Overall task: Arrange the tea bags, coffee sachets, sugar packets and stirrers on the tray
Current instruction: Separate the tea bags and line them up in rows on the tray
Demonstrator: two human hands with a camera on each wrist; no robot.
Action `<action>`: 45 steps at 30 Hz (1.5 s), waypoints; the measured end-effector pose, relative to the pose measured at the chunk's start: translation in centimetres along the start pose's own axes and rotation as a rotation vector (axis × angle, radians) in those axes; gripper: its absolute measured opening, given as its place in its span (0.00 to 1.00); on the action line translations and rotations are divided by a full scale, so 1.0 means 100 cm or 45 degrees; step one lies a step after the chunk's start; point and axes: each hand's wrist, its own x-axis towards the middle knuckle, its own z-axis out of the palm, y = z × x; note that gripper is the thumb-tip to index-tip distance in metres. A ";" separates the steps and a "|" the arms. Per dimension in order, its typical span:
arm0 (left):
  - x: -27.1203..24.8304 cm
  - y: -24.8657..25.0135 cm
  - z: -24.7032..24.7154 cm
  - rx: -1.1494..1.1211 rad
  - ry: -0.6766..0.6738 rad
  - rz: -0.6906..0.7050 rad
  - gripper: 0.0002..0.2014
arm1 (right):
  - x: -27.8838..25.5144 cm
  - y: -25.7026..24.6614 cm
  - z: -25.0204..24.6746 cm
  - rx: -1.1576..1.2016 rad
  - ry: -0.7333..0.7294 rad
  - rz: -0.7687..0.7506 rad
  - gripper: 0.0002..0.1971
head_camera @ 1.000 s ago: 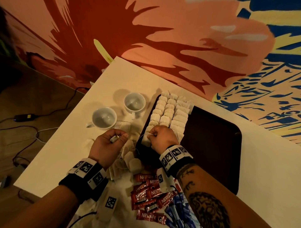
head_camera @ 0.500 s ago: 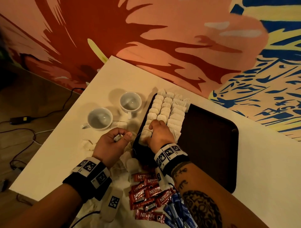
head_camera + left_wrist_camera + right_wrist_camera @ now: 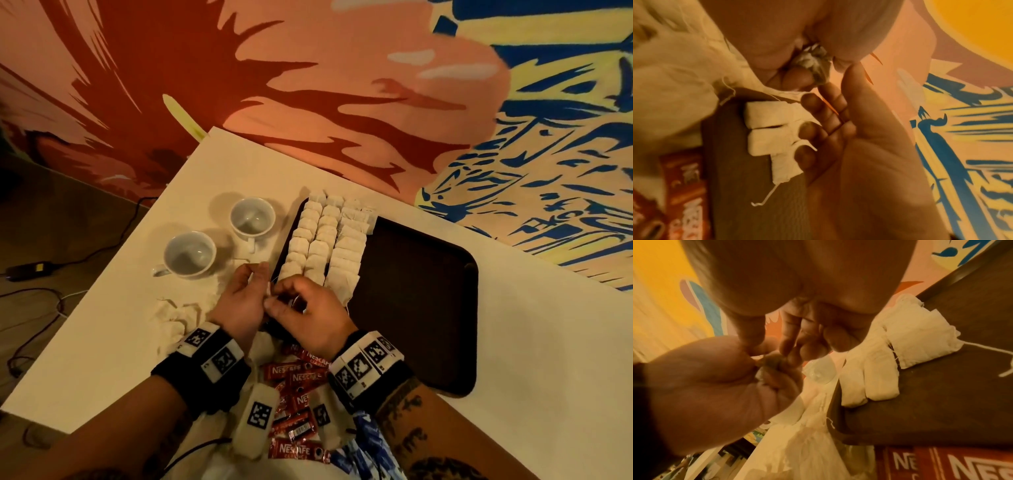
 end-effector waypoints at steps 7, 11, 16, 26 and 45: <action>-0.018 0.002 0.030 -0.110 -0.159 -0.072 0.24 | -0.022 0.018 -0.013 0.052 0.124 0.025 0.04; -0.025 0.001 0.041 0.056 -0.138 -0.095 0.21 | -0.033 0.020 -0.023 0.074 0.125 0.015 0.05; -0.022 -0.005 0.051 -0.090 -0.271 -0.223 0.41 | -0.039 0.029 -0.030 0.128 0.223 0.029 0.11; -0.023 -0.001 0.056 -0.259 -0.269 -0.199 0.14 | -0.035 0.031 -0.039 0.341 0.247 0.080 0.11; -0.028 0.003 0.037 -0.384 -0.257 -0.283 0.05 | -0.037 0.026 -0.036 0.577 0.271 0.054 0.14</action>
